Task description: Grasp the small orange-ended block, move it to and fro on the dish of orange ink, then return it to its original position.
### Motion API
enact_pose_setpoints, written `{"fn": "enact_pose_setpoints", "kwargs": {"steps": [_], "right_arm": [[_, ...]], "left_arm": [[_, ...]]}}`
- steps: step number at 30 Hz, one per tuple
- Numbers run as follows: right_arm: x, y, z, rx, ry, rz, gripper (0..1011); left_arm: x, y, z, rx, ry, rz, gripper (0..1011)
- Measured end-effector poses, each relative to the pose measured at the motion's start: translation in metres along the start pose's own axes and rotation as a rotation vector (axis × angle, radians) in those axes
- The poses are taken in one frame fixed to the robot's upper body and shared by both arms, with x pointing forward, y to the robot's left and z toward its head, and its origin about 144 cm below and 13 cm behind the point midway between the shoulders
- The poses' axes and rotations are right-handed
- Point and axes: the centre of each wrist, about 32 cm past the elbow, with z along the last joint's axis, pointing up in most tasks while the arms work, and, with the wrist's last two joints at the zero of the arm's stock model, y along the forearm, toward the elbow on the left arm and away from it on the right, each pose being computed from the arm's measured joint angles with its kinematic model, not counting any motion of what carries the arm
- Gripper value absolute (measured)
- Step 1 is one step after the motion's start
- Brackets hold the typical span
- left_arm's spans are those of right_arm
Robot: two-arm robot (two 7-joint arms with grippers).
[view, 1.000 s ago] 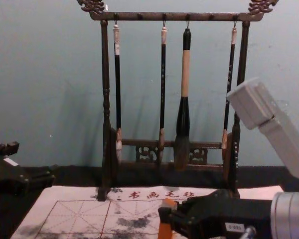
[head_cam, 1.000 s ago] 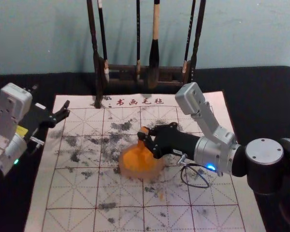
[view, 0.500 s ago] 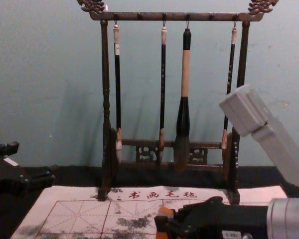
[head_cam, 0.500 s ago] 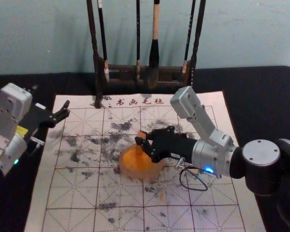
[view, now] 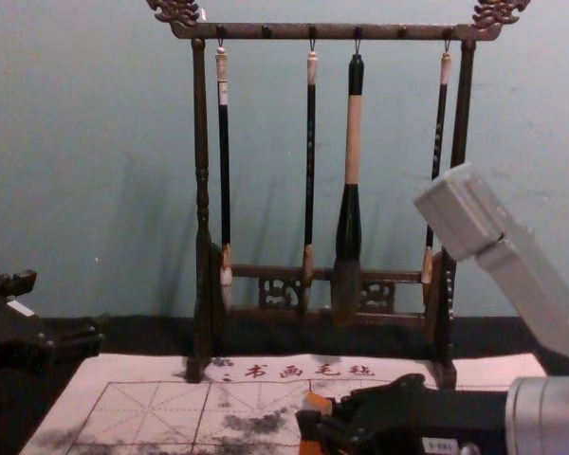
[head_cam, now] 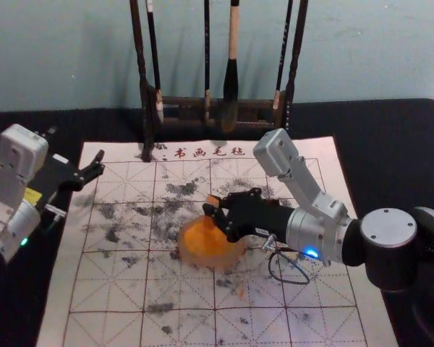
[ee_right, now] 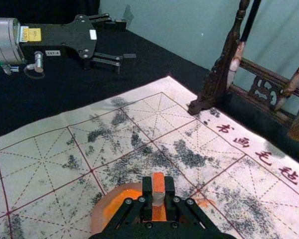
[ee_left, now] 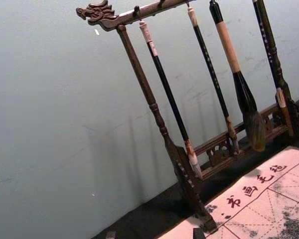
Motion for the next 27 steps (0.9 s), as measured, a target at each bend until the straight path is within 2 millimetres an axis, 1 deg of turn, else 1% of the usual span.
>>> {"fn": "enact_pose_setpoints", "kwargs": {"steps": [9,27], "right_arm": [[0.002,-0.003,0.0,0.001,0.001,-0.007,127],[0.003,-0.016,-0.004,-0.003,0.002,0.0,127]], "left_arm": [[0.0,0.0,0.0,0.0,0.0,0.0,1001],[0.0,0.0,0.0,0.0,0.0,0.0,1001]]}}
